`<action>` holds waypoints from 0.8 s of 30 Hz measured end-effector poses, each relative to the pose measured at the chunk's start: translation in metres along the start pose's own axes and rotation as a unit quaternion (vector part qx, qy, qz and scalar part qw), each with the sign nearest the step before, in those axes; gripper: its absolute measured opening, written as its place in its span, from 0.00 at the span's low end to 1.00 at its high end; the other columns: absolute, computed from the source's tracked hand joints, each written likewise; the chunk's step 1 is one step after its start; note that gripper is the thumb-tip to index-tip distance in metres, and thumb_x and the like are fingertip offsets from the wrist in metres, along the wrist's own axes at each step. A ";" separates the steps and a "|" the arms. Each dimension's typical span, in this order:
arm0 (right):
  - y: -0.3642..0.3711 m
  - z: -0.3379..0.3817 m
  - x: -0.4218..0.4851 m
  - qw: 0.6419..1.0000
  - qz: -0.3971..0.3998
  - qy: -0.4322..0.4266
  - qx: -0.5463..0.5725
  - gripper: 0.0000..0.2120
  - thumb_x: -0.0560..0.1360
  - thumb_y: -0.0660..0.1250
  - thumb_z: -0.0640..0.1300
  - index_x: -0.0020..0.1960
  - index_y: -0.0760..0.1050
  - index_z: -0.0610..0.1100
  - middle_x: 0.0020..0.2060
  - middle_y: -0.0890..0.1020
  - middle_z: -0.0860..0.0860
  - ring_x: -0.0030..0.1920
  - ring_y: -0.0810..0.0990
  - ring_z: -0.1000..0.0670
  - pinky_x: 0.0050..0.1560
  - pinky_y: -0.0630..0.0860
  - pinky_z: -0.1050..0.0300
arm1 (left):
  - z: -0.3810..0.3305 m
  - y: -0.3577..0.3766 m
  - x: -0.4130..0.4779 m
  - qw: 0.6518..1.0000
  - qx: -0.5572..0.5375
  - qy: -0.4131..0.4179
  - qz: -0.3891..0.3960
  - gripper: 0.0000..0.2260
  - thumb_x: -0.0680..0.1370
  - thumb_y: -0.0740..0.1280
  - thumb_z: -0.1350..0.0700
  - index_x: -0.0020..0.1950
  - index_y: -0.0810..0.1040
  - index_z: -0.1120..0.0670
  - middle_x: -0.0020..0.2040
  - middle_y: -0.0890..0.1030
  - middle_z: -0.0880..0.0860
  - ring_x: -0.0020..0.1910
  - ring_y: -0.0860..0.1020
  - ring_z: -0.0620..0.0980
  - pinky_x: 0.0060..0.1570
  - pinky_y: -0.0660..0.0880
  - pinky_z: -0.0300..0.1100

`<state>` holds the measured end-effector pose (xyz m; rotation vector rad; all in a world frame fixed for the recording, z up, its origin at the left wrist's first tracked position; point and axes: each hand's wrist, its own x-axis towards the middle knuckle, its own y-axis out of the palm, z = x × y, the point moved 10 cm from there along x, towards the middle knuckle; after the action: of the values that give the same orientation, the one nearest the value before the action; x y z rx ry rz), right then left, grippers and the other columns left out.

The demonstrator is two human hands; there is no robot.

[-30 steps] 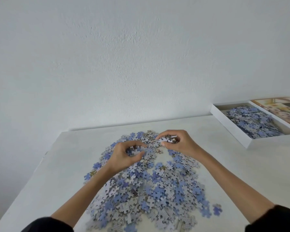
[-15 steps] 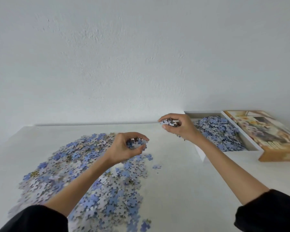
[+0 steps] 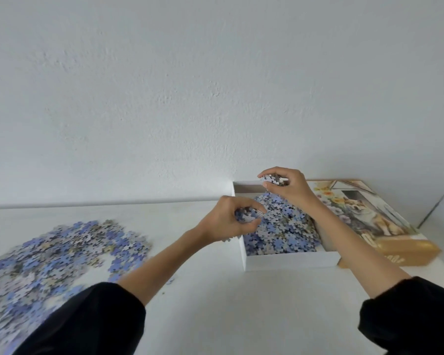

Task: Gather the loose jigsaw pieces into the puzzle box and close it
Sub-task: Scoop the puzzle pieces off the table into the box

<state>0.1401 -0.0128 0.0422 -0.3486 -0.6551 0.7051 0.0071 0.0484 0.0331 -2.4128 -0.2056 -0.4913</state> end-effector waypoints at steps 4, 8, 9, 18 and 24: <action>-0.013 -0.043 -0.002 1.000 0.001 0.014 -0.019 0.07 0.72 0.70 0.42 0.48 0.79 0.52 0.47 0.82 0.60 0.51 0.78 0.62 0.54 0.71 0.66 | 0.012 0.046 0.033 0.999 0.022 0.016 0.031 0.10 0.72 0.70 0.59 0.53 0.82 0.56 0.47 0.82 0.45 0.41 0.80 0.38 0.45 0.75 0.34; -0.012 -0.073 -0.005 0.999 0.000 0.023 -0.034 0.07 0.73 0.68 0.40 0.50 0.79 0.46 0.42 0.79 0.61 0.45 0.76 0.68 0.47 0.67 0.72 | 0.030 0.084 0.046 0.994 0.089 0.023 0.063 0.11 0.74 0.65 0.52 0.52 0.81 0.54 0.48 0.82 0.48 0.42 0.79 0.47 0.45 0.76 0.41; -0.010 -0.081 -0.004 0.998 0.003 0.030 -0.051 0.07 0.73 0.68 0.42 0.50 0.80 0.48 0.43 0.79 0.61 0.46 0.76 0.66 0.47 0.68 0.70 | 0.033 0.090 0.047 0.988 0.132 0.034 0.068 0.13 0.74 0.63 0.49 0.52 0.81 0.53 0.47 0.81 0.49 0.41 0.77 0.45 0.42 0.73 0.38; 0.001 -0.111 0.000 0.997 0.008 0.063 -0.045 0.12 0.78 0.59 0.49 0.44 0.80 0.51 0.43 0.82 0.53 0.45 0.78 0.55 0.48 0.72 0.57 | 0.050 0.105 0.046 0.961 0.253 0.039 0.105 0.20 0.77 0.54 0.40 0.57 0.78 0.50 0.52 0.75 0.49 0.52 0.73 0.46 0.52 0.67 0.43; -0.005 -0.104 0.003 0.997 -0.007 0.052 -0.063 0.10 0.78 0.61 0.49 0.44 0.80 0.52 0.42 0.82 0.53 0.45 0.78 0.56 0.48 0.72 0.58 | 0.038 0.093 0.044 0.967 0.239 0.059 0.071 0.18 0.79 0.54 0.42 0.59 0.77 0.48 0.50 0.77 0.48 0.51 0.74 0.44 0.55 0.67 0.43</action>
<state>0.2127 -0.0224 -0.0314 -0.4926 -0.6043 0.6306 0.0837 0.0022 -0.0299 -1.9060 -0.0837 -0.4577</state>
